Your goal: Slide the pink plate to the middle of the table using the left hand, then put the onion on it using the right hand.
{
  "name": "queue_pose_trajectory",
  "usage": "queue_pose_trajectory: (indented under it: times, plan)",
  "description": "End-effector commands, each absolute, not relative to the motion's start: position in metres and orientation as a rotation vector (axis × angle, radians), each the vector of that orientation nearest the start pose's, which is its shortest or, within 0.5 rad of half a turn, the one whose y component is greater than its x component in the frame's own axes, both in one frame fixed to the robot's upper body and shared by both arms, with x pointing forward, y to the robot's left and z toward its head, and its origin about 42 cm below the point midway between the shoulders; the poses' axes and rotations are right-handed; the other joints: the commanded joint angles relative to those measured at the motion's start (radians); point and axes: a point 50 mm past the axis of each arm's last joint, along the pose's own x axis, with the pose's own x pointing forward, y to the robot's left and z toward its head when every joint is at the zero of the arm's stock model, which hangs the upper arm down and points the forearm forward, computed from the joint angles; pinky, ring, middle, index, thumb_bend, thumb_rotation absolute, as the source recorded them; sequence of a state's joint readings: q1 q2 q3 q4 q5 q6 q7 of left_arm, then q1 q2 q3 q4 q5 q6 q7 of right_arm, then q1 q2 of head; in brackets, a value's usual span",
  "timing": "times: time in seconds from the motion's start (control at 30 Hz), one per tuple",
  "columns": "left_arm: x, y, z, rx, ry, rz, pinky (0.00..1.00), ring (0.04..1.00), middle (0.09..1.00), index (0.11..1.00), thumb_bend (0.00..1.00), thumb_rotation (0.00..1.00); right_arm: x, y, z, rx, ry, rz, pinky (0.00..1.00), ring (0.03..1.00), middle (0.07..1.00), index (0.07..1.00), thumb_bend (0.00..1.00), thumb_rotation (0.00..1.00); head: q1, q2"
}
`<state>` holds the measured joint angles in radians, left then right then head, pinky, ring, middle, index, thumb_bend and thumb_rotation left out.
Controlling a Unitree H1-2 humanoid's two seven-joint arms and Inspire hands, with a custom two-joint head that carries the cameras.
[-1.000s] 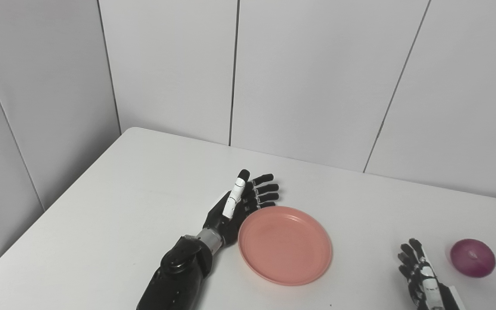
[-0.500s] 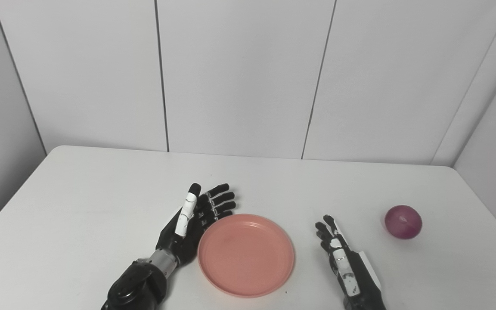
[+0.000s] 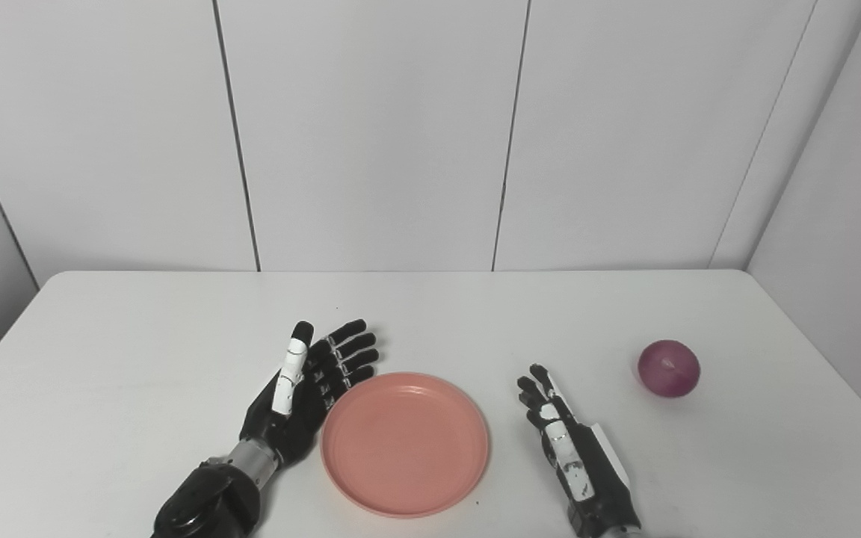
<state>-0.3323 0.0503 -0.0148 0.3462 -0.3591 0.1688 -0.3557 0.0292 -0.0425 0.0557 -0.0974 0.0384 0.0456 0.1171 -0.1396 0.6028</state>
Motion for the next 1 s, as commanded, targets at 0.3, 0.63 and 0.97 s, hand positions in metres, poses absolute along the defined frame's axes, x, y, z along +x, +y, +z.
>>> queue_pose_trajectory:
  times: [0.3, 0.63, 0.97]
  plan:
    - [0.365, 0.198, 0.062, -0.250, 0.269, -0.309, 0.85, 0.835, 0.833, 0.819, 0.76, 0.91, 0.269, -0.206, 0.131, -0.118, -0.175, 0.141, 0.98, 0.946, 0.924, 0.930, 0.83, 0.99, -0.060, -0.010]
    - [0.367, 0.209, 0.051, -0.250, 0.257, -0.312, 0.92, 0.857, 0.842, 0.843, 0.74, 0.90, 0.283, -0.227, 0.210, -0.262, -0.419, 0.009, 0.92, 0.841, 0.795, 0.828, 0.78, 0.98, -0.217, -0.028]
    - [0.370, 0.215, 0.048, -0.297, 0.245, -0.312, 0.98, 0.898, 0.869, 0.888, 0.68, 0.94, 0.317, -0.273, 0.240, -0.666, -0.485, -0.066, 0.87, 0.864, 0.848, 0.814, 0.87, 0.93, -0.331, -0.084]
